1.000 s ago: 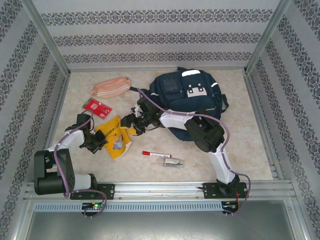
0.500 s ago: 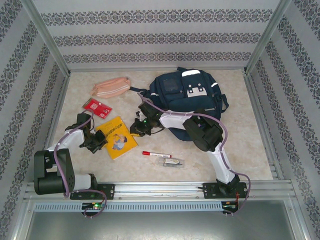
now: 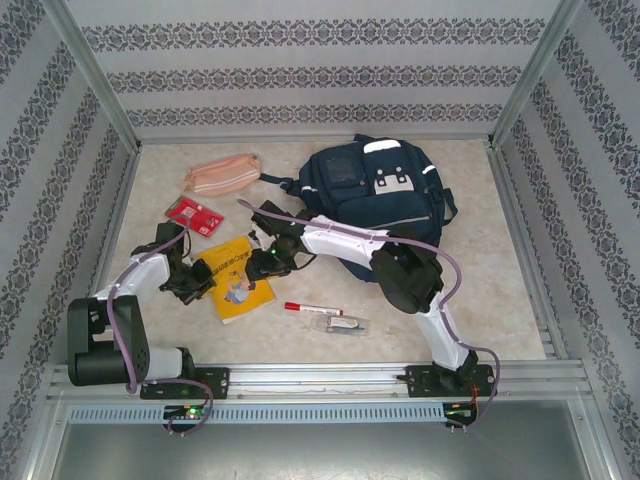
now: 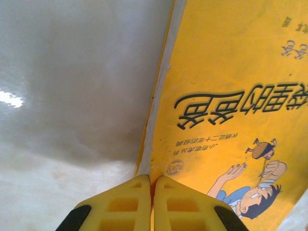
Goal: Pack books, pencil case, and school supplies into a backpack
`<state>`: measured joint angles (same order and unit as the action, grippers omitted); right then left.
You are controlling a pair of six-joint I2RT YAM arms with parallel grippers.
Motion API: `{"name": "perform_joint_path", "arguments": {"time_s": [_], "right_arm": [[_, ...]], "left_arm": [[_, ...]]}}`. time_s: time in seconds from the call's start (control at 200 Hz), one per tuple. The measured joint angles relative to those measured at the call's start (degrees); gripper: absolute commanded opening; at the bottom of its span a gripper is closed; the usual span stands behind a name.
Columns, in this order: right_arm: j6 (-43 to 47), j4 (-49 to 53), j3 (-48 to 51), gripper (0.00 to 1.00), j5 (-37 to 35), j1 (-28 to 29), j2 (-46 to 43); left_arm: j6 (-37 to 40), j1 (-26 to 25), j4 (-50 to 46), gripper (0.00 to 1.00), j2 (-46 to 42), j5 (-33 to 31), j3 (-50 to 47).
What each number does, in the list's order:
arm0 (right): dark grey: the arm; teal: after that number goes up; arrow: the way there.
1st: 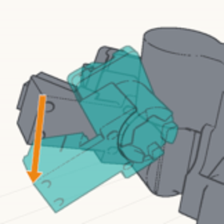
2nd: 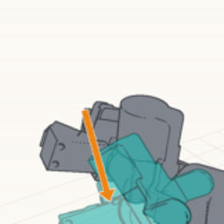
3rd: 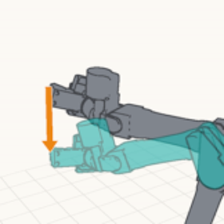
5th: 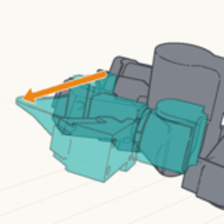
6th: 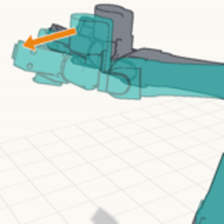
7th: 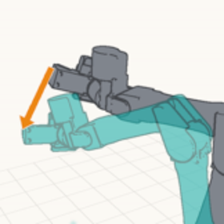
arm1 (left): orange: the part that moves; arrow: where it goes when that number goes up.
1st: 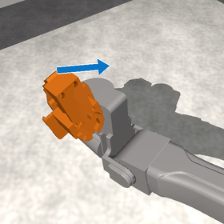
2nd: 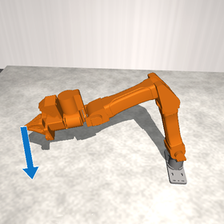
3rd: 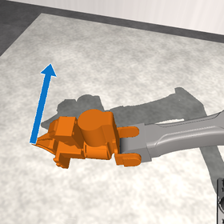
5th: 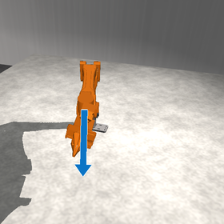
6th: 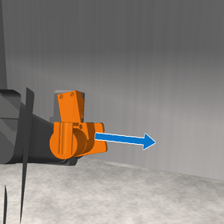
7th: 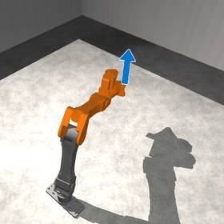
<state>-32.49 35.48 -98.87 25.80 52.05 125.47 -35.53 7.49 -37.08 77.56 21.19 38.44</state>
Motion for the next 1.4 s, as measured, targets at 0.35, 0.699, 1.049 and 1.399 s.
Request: {"name": "perform_joint_path", "arguments": {"time_s": [0.35,0.699,1.049,1.399], "right_arm": [[2.62,12.37,-10.19,0.56,-9.88,2.23,7.8],[-0.94,1.6,-3.78,0.46,12.31,-1.07,7.45],[-17.44,-24.65,5.25,0.18,27.1,-2.23,6.64],[-12.87,-23.61,15.13,0.04,20.26,-3.04,-4.79]], "left_arm": [[-0.04,0.02,-0.02,0.06,2.69,0.04,0.39],[-0.2,0.13,0.24,0.06,2.73,0.22,0.04],[-1.77,0.13,2.03,0.07,1.77,1.4,-1.46],[-3.76,0.02,-0.68,0.46,-6.6,4.31,-0.13]]}}
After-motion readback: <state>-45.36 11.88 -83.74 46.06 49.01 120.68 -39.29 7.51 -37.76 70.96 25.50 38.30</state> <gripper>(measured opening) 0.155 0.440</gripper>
